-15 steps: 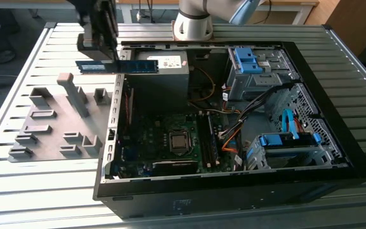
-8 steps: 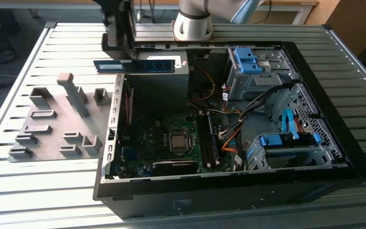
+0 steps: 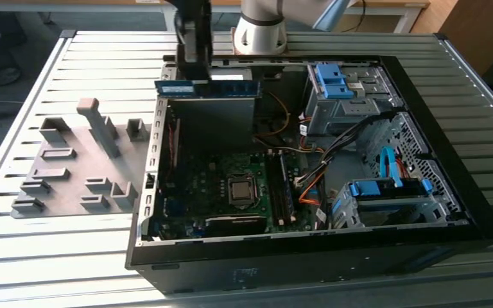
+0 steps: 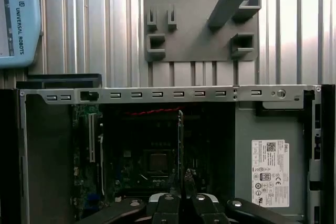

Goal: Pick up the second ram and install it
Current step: 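Pick up the second ram and move it above second insertion slot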

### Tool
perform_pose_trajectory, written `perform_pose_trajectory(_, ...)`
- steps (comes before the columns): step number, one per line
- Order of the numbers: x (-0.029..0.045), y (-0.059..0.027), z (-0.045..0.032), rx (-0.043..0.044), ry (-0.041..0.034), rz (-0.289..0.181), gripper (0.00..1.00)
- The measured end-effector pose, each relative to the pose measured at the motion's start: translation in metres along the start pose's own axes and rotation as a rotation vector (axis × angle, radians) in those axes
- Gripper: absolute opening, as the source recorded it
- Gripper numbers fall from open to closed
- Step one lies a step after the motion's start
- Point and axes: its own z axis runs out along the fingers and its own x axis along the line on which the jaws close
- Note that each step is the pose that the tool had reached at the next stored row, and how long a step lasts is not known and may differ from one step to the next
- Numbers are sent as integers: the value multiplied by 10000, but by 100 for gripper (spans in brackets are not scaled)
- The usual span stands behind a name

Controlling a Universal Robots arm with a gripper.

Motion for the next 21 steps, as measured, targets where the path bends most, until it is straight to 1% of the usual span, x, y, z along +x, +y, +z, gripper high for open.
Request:
perform_pose_trajectory(5,-7,-205,6,0,0,-1,14)
perform_pose_trajectory(11,-14,-428,12,0,1,-1,14)
perform_pose_trajectory(21,-28,-875,25,0,1,-3,14)
